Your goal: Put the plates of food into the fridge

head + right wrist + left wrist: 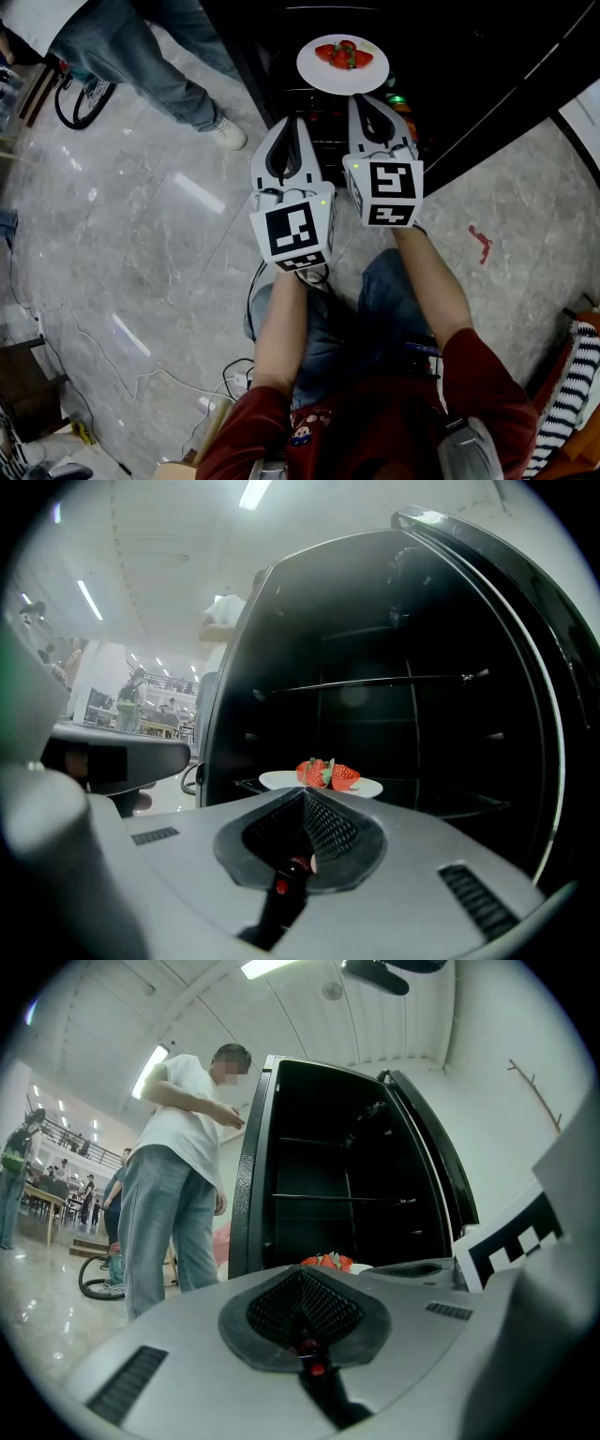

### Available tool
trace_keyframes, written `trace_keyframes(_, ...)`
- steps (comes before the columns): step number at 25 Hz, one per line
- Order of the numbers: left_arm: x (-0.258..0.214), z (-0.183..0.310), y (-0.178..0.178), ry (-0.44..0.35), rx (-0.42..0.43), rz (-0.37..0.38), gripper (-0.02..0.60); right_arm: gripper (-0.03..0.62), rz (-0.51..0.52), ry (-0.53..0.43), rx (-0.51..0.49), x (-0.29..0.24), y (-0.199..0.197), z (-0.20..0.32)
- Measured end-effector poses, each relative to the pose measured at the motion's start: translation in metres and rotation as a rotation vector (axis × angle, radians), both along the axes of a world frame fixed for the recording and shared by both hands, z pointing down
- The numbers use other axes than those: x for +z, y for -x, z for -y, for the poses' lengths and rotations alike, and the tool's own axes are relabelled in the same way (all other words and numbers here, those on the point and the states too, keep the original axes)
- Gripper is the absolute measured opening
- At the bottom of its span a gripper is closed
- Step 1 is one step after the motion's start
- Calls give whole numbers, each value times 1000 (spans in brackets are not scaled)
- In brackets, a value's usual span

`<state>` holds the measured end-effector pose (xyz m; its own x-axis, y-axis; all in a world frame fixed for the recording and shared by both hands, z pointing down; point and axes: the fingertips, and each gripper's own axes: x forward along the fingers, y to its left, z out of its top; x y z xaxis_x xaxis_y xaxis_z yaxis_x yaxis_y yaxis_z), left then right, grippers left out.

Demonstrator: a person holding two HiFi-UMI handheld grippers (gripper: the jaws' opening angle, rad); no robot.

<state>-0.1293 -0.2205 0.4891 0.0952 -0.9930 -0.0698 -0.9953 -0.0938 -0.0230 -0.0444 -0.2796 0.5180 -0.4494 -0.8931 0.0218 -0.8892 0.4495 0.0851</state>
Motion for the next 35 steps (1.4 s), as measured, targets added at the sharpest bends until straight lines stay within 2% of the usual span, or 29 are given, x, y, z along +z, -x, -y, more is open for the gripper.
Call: trace_keyframes(35, 4, 2, -2, 2, -3, 15, 6, 3, 2, 1, 15, 3, 4, 19)
